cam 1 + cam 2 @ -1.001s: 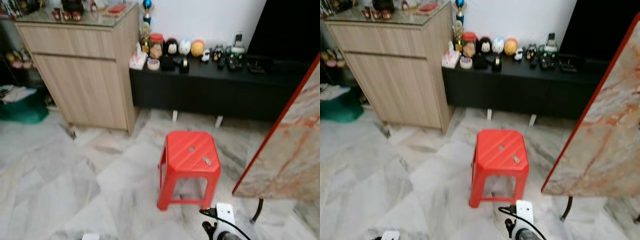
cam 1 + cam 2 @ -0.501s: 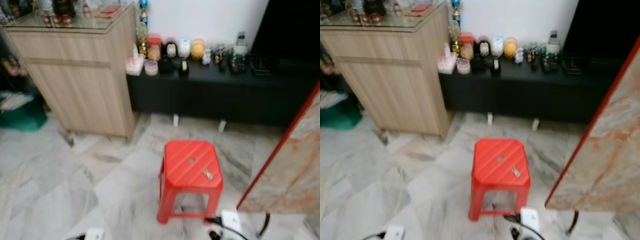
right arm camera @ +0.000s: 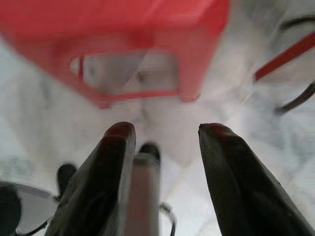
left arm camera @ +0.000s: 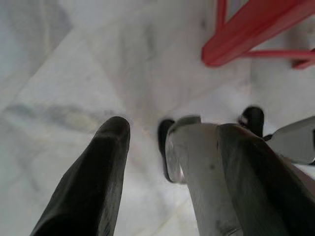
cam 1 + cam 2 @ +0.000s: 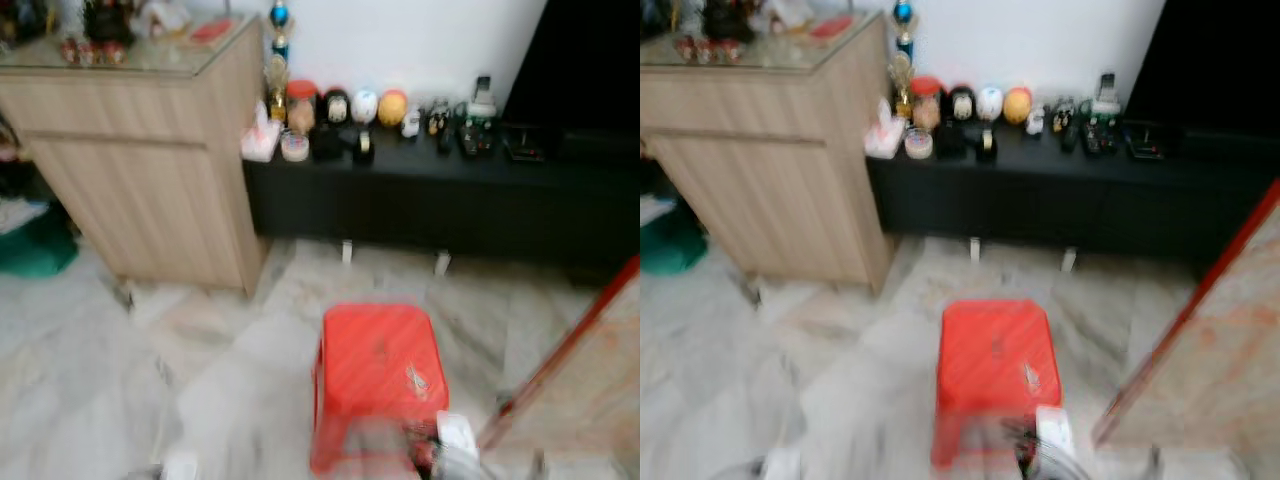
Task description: Hang keys on a hook
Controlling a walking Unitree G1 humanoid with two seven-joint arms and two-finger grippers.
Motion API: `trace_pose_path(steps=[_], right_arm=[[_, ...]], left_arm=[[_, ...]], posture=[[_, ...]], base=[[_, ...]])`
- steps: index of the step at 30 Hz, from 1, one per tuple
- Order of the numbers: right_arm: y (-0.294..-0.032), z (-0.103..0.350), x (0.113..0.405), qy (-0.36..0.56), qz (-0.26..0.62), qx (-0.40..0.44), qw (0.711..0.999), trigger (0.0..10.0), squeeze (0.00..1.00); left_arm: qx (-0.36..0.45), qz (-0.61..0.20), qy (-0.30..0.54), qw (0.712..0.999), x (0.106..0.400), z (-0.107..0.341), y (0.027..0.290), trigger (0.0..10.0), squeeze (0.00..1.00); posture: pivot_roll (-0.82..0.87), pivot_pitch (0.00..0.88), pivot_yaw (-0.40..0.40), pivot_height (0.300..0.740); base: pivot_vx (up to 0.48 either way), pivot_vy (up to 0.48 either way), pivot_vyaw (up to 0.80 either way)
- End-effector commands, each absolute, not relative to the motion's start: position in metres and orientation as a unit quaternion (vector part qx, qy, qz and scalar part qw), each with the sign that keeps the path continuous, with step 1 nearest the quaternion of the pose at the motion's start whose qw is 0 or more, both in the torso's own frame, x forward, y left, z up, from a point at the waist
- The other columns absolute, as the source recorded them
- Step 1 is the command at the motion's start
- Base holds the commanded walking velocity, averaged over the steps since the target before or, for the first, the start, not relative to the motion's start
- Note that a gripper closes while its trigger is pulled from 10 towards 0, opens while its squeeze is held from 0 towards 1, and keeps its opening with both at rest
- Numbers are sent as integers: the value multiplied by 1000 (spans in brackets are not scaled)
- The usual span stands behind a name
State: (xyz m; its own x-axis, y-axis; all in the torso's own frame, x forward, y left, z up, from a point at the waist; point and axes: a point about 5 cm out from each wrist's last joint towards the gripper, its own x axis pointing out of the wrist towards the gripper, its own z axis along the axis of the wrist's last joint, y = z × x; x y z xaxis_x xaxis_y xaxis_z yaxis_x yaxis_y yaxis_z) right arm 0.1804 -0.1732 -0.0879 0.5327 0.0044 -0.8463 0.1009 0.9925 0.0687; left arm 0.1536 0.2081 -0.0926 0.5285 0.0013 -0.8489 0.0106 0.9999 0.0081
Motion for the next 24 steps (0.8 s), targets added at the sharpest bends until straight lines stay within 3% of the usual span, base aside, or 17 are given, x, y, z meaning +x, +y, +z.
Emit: trace_pose_path(steps=[1,6,15,18,20,23,24], right_arm=[[-165,-86,186,473,-21,63,878,10000,0],[-164,-82,193,459,-21,66,886,10000,0],[-173,-57,230,356,-36,52,932,10000,0],[-176,-36,254,281,-47,75,956,10000,0],[-173,-20,269,223,-26,58,973,10000,0],[-171,-7,278,180,-15,50,982,10000,0],[-170,2,281,143,-8,47,989,10000,0]], left_arm=[[7,13,491,871,147,-93,218,10000,0],[-3,16,474,880,150,-92,218,10000,0],[-1,29,385,922,160,-81,218,10000,0],[-2,18,342,939,164,-75,217,10000,0],[18,-8,198,980,234,-28,213,10000,0],[17,-27,138,990,253,-8,209,10000,0],[12,-46,83,995,264,11,203,10000,0]], posture=[[19,0,-35,713],[19,0,-35,713],[22,0,-37,713],[32,0,-42,713],[22,0,-41,713],[23,0,-44,713],[25,0,-48,713]], base=[[0,0,0],[0,0,0],[0,0,0],[0,0,0],[0,0,0],[0,0,0],[0,0,0]])
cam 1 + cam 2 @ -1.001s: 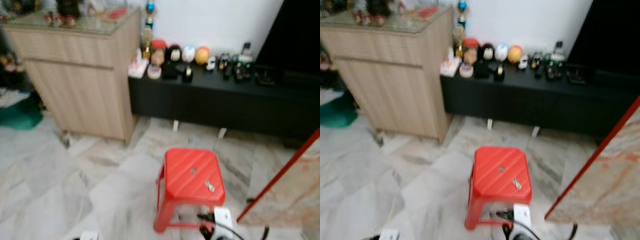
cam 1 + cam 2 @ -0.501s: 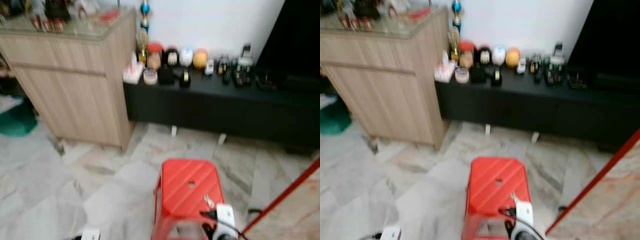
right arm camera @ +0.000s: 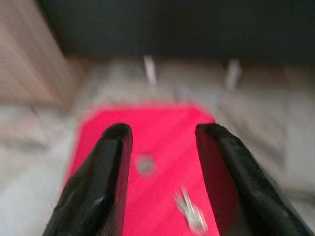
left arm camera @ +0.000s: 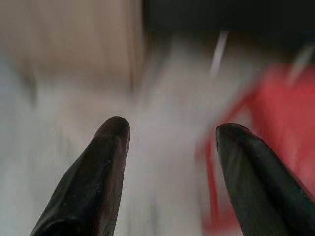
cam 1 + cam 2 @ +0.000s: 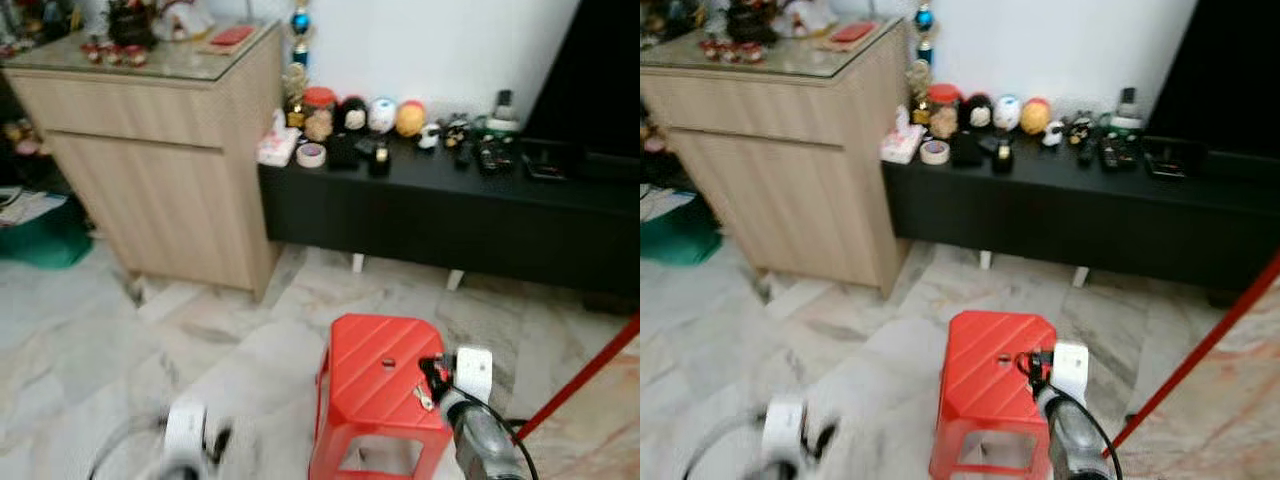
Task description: Hang keys on a hook
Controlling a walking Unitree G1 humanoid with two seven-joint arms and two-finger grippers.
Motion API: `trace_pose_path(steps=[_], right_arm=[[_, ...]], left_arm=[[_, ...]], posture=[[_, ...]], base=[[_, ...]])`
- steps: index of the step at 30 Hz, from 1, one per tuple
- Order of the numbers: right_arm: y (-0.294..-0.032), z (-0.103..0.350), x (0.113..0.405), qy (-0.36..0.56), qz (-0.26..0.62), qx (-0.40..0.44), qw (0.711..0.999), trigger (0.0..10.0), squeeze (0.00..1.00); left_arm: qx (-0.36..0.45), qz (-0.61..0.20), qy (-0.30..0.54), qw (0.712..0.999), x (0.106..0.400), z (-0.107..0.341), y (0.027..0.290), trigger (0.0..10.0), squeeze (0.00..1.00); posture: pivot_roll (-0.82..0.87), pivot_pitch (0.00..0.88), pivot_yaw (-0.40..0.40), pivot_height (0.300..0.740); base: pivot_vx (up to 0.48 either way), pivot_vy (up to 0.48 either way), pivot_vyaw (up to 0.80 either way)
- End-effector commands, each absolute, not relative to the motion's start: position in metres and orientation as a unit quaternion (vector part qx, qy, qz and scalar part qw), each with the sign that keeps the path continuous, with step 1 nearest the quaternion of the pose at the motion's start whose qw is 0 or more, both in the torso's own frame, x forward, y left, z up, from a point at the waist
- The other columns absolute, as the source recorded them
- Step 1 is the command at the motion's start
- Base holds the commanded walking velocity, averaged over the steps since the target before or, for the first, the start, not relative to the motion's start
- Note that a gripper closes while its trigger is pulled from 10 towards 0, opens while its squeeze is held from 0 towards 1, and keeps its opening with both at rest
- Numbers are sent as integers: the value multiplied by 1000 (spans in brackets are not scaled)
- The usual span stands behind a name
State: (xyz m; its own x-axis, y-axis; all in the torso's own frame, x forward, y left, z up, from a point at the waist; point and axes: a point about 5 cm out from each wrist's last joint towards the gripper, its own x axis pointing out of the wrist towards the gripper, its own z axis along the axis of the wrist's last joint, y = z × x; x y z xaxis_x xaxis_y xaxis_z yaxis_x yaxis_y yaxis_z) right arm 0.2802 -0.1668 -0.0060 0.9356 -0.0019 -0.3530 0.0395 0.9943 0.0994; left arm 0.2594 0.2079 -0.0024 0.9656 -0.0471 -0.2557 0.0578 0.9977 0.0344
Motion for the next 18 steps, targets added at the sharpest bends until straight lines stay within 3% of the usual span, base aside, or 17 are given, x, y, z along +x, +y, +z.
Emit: trace_pose_path(steps=[1,6,18], right_arm=[[-170,2,281,143,-8,47,989,10000,0],[-172,22,263,62,-19,23,998,10000,0],[-168,22,240,83,-38,20,996,10000,0]], left_arm=[[12,-46,83,995,264,11,203,10000,0],[3,-59,-11,998,261,43,194,10000,0],[-20,-64,0,998,252,49,186,10000,0]], posture=[[25,0,-48,713],[30,0,-43,713],[14,0,-41,713]], base=[[0,0,0],[0,0,0],[0,0,0]])
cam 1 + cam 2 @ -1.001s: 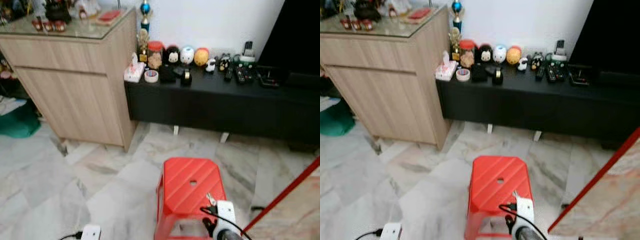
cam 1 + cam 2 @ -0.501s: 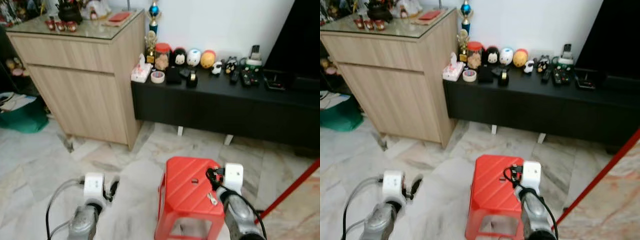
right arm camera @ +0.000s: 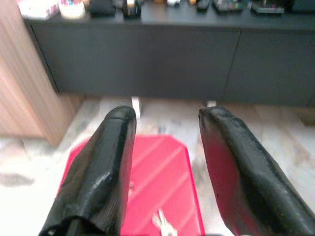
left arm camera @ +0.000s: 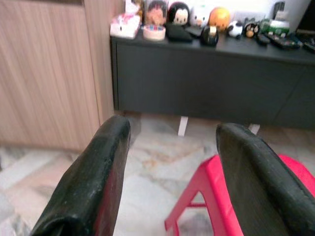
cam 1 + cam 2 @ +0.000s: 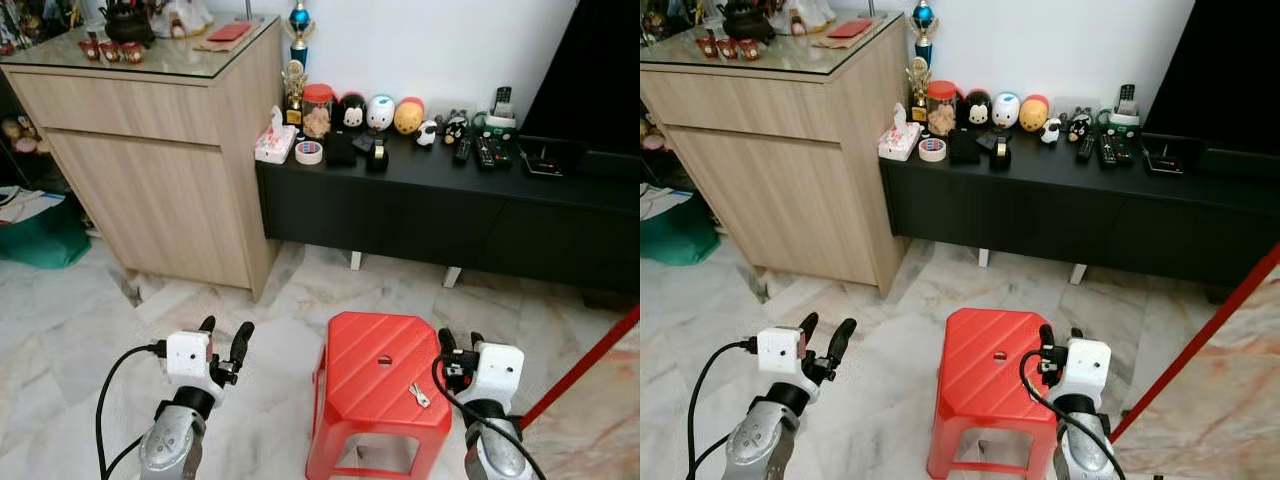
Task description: Hang keys on a hook
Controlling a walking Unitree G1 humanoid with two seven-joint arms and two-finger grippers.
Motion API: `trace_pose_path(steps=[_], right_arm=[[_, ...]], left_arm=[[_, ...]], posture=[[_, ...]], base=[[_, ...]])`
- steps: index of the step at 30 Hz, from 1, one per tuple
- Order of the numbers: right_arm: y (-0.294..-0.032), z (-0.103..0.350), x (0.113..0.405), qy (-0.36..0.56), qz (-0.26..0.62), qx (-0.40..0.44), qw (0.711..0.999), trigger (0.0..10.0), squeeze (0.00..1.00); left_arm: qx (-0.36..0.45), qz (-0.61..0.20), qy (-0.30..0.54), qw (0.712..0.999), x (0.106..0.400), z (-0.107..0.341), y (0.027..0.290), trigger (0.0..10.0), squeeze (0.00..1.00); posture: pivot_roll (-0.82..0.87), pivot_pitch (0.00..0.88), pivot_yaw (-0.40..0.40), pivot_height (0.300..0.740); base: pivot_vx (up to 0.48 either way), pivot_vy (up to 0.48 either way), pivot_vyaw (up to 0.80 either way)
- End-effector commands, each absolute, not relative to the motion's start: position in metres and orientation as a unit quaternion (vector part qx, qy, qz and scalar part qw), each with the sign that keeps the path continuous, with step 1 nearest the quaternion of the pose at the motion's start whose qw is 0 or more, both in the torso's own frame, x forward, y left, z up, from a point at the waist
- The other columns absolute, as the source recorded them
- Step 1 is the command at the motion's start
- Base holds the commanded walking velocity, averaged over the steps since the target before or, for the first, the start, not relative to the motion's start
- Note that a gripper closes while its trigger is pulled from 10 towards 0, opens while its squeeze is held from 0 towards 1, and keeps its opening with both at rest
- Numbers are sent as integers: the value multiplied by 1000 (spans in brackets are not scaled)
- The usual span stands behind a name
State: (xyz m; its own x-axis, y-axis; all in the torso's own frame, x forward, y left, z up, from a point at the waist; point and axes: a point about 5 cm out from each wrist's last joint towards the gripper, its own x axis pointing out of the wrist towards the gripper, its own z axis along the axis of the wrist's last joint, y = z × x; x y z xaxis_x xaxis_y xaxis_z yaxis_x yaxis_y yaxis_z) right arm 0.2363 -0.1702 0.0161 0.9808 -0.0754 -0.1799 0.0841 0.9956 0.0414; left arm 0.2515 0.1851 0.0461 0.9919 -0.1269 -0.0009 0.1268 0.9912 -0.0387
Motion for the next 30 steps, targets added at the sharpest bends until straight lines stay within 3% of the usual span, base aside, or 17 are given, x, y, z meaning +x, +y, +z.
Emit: trace_pose_path(steps=[1,10,30], right_arm=[[-168,23,241,85,-39,19,995,10000,0],[-171,23,253,115,-45,0,992,10000,0],[-164,22,256,121,-9,14,993,10000,0]], left_arm=[[-21,-68,2,997,252,50,185,10000,0],[-20,-73,12,997,261,54,185,10000,0],[-21,-68,33,997,264,50,188,10000,0]], posture=[[12,0,-39,713],[14,0,-44,713],[20,0,-48,599]], base=[[0,0,0],[0,0,0],[0,0,0]])
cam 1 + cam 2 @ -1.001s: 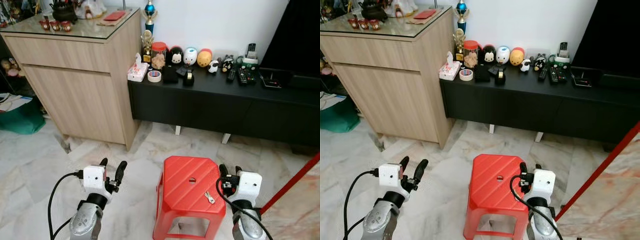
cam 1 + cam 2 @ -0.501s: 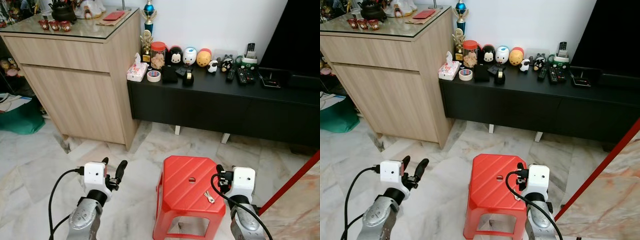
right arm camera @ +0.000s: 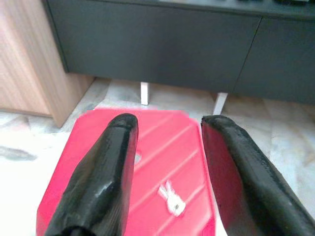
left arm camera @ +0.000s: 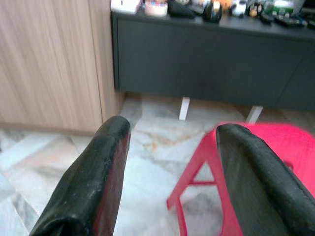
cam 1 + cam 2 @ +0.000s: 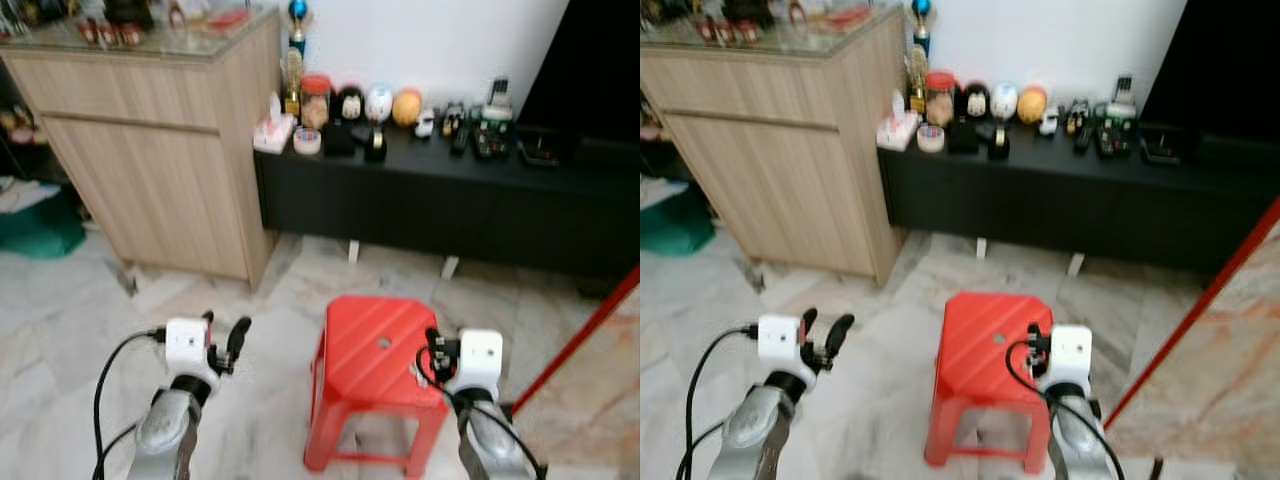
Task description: Hang keys on a hook
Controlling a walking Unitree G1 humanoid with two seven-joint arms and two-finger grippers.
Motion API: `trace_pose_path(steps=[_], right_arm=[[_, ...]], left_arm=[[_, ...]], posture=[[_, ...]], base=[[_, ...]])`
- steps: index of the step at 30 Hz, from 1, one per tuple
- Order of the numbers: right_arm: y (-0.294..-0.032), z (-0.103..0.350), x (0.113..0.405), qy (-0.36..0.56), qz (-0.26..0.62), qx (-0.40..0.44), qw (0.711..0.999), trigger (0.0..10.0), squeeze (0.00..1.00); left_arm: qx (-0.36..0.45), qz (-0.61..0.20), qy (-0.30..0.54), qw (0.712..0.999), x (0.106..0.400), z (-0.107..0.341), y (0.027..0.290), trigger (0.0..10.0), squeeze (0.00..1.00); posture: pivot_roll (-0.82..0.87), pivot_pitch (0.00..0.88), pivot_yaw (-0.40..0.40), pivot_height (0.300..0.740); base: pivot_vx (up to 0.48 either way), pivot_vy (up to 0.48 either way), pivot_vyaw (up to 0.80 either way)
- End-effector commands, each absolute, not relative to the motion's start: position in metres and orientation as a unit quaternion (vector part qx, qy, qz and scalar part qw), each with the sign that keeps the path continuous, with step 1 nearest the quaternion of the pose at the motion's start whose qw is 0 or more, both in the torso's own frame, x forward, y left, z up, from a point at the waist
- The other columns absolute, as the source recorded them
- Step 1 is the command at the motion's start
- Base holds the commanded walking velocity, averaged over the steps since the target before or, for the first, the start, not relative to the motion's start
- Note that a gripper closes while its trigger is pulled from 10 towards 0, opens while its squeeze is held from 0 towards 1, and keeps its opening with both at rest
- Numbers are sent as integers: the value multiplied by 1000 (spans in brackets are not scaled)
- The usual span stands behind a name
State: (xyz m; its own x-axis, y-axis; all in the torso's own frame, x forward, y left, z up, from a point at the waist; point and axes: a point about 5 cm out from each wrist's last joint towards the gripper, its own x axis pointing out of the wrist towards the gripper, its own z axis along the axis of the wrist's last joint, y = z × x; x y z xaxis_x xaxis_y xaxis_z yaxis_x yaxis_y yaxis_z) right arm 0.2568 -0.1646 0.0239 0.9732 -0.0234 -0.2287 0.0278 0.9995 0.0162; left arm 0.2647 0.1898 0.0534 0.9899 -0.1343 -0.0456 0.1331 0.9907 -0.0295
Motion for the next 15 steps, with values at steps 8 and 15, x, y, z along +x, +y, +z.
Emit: trace_pose_path(steps=[8,15], right_arm=[[-164,20,257,124,-3,23,992,10000,0],[-163,17,257,132,4,25,991,10000,0]], left_arm=[[-21,-66,33,997,265,50,187,10000,0],[-22,-70,40,996,265,49,185,10000,0]], posture=[[22,0,-52,599],[26,0,-57,599]], base=[[0,0,0],[0,0,0]])
